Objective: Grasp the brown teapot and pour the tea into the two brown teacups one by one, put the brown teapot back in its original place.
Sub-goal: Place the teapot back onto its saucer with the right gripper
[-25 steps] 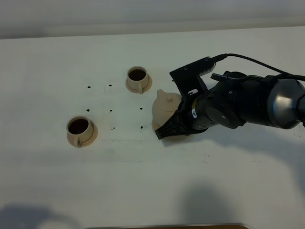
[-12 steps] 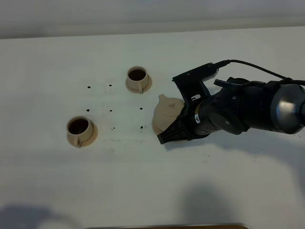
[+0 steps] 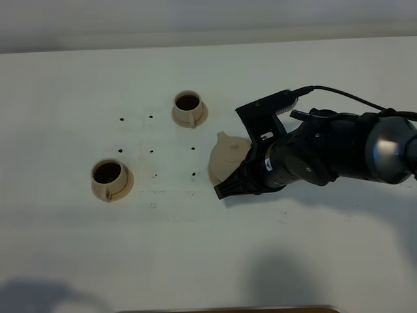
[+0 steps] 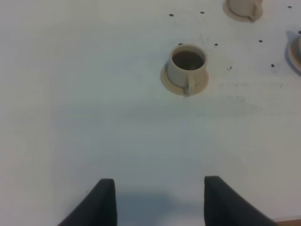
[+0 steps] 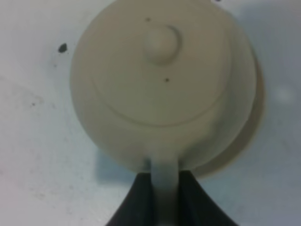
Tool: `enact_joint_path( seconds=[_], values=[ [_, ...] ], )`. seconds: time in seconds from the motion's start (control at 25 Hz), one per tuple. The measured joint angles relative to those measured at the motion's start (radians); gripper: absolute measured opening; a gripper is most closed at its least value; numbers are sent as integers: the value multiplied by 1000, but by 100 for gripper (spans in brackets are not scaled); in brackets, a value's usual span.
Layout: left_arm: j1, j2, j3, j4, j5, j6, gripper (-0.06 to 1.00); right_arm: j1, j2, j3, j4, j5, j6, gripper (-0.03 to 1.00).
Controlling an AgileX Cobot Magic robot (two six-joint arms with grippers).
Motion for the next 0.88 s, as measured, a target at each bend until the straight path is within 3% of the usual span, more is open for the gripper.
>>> enact_joint_path(
  seconds=[0.56, 0.68, 0.88],
  values=[
    [0, 0, 0, 0, 0, 1, 49, 0, 5, 28, 7, -28, 23, 11],
    [0, 0, 0, 0, 0, 1, 49, 0, 5, 28, 12, -17, 24, 23],
    [0, 0, 0, 0, 0, 1, 49, 0, 5, 28, 24, -8, 26, 53]
  ],
)
